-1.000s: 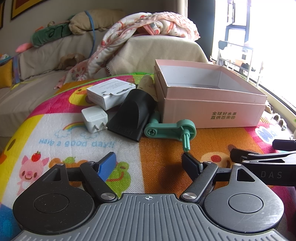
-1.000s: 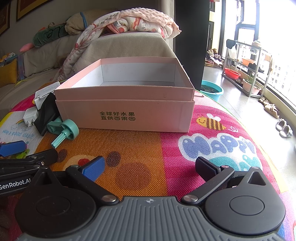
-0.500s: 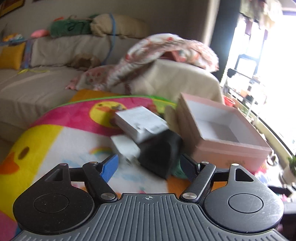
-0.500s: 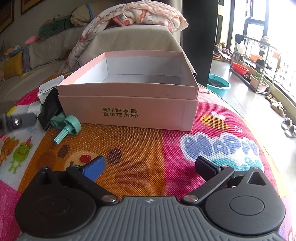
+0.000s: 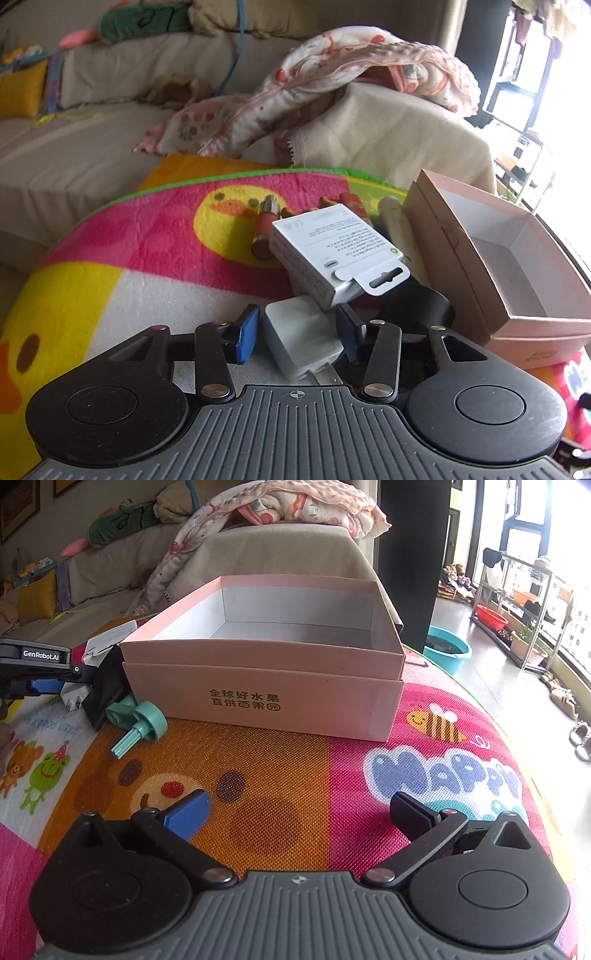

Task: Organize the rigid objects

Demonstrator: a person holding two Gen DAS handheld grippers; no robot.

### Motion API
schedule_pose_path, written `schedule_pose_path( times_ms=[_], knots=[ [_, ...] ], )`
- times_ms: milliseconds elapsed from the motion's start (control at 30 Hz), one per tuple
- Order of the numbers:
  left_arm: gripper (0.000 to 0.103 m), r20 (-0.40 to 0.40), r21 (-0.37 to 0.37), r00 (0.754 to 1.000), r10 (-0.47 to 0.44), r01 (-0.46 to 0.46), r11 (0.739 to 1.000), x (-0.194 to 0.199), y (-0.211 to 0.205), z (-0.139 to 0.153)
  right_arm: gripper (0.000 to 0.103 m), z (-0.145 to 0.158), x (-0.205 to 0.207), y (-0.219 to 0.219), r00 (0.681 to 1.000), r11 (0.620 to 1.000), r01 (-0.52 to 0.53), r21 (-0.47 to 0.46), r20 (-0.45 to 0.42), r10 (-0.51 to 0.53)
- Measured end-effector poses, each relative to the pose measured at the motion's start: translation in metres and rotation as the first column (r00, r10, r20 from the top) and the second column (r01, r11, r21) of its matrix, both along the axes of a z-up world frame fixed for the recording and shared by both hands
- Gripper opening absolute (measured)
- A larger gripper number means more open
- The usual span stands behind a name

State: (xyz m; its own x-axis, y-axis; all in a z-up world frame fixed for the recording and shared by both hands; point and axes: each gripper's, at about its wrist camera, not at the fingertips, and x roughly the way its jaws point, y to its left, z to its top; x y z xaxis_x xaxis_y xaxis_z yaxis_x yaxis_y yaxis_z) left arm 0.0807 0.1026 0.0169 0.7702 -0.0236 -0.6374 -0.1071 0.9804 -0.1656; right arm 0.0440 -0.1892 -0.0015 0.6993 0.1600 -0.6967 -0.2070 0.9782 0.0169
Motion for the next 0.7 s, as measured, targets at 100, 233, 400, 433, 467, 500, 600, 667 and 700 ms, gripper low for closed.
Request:
schedule_pose_path(
  times_ms=[100,233,400,433,467,500,600,667,700],
  knots=[
    [0.049,0.017,-0.017,0.999,-0.048,0.048,0.999,-0.016,0.001,-0.002,0.103,0.0,0.0,-0.002,1.0,1.0,-0.005,0.008,0.006,0.005],
    [0.041,0.046,0.003,0.989,-0.14,0.14,0.99,-0.056,-0.006,-0.002,0.103,0.001,-0.004,-0.004,1.0,1.0,-0.024,0.02,0.013,0.023],
    [0.041,0.066,-0.004,0.971,-0.23,0.231,0.973,-0.105,-0.009,-0.005,0.094,0.01,-0.008,0.007,0.993,0.988,-0.12,0.098,0.031,0.117],
    [0.041,0.069,-0.006,0.97,-0.232,0.233,0.972,-0.111,-0.008,-0.005,0.093,0.013,-0.008,0.013,0.99,0.983,-0.137,0.124,0.038,0.133],
    [0.041,0.07,-0.004,0.971,-0.228,0.229,0.973,-0.116,-0.005,-0.006,0.093,0.017,-0.007,0.019,0.987,0.978,-0.156,0.138,0.05,0.151],
    [0.041,0.071,0.001,0.973,-0.218,0.218,0.976,-0.119,-0.003,-0.006,0.093,0.021,-0.006,0.027,0.984,0.975,-0.173,0.142,0.063,0.166],
    [0.039,0.079,0.01,0.984,-0.158,0.158,0.987,-0.125,0.01,-0.005,0.089,0.036,-0.005,0.059,0.969,0.965,-0.231,0.121,0.121,0.217],
    [0.039,0.088,-0.017,0.988,-0.129,0.131,0.991,-0.126,0.022,-0.008,0.085,0.045,-0.005,0.084,0.951,0.957,-0.28,0.074,0.158,0.266],
    [0.039,0.094,-0.042,0.988,-0.12,0.124,0.991,-0.125,0.028,-0.009,0.083,0.049,-0.004,0.096,0.941,0.953,-0.301,0.047,0.174,0.289]
  ],
)
